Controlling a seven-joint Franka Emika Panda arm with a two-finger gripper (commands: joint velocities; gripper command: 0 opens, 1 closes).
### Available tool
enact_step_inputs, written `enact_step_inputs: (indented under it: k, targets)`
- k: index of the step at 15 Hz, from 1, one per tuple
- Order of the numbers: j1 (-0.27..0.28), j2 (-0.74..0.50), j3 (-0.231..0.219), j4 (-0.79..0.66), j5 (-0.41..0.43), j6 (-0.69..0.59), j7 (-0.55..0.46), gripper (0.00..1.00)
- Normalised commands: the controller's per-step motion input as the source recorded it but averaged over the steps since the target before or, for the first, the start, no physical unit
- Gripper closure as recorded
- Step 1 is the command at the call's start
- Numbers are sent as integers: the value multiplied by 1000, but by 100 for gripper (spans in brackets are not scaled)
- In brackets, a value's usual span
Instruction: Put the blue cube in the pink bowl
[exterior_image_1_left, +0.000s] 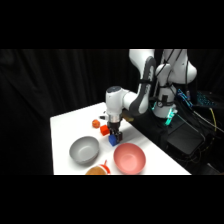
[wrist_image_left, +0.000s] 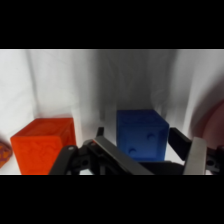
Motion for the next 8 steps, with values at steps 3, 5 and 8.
enact_step_inputs:
  k: [3, 5, 8]
  targets:
    - [-50, 51, 30, 54, 76, 156, -46, 52]
    - [-36, 30, 23, 50, 65, 115, -43, 71]
    - [-18, -12, 4, 42, 39, 23, -46, 77]
